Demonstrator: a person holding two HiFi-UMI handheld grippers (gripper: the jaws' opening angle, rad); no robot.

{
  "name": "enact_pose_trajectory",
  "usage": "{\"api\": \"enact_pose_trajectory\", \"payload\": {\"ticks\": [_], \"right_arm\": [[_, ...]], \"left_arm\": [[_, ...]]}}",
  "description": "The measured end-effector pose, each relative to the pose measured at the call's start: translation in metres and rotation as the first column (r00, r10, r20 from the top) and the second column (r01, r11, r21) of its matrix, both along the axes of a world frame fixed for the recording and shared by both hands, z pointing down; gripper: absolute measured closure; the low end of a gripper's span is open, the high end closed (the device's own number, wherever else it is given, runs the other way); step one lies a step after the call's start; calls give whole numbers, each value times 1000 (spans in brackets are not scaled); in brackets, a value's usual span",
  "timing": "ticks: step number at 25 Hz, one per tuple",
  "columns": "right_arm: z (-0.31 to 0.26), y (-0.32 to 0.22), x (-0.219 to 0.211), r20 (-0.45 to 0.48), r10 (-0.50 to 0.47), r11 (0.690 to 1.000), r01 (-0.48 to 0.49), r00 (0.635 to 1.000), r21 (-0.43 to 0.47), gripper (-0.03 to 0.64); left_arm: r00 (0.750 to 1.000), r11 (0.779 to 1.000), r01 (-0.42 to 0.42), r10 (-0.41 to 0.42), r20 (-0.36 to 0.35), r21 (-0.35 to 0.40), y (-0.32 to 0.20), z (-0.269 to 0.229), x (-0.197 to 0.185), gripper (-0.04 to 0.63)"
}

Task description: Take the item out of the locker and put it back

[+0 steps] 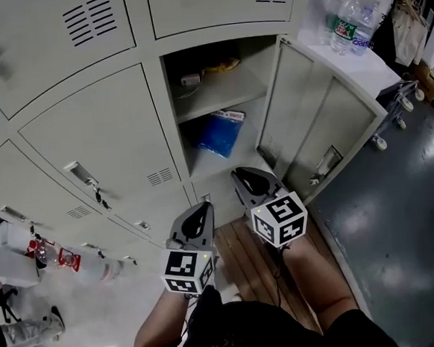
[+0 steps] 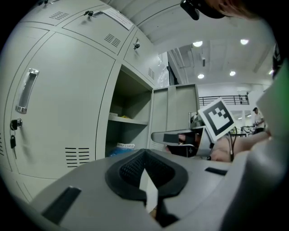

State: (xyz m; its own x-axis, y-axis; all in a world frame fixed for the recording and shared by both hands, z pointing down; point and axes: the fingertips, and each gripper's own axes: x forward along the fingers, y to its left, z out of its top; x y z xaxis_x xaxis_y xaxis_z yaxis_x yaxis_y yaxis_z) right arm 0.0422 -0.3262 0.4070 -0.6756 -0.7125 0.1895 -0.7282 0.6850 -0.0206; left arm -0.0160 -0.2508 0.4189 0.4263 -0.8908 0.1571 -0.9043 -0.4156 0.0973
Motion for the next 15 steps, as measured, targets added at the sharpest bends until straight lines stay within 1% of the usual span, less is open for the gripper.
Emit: {"api": "enact_pose_trajectory", "payload": {"ticks": [3, 6, 7, 15], "right_arm": [[7, -21, -8, -18, 2, 1000, -2, 1000, 0, 565], [19, -42, -17, -52, 1, 1000, -1, 999, -3, 538], [24, -49, -20, -65, -1, 1000, 1, 998, -8, 523], [66, -97, -41, -168, -14, 999, 5, 986, -54, 472]], "left_arm": [[1000, 1000, -13, 13, 0, -8, -14, 4, -4, 592], [1000, 999, -29, 30, 10, -19, -24, 11, -6, 592], [999, 999, -34, 34, 13, -25, -27, 14, -8, 592], [999, 997, -47, 48, 21, -57, -50, 27, -21, 592]]}}
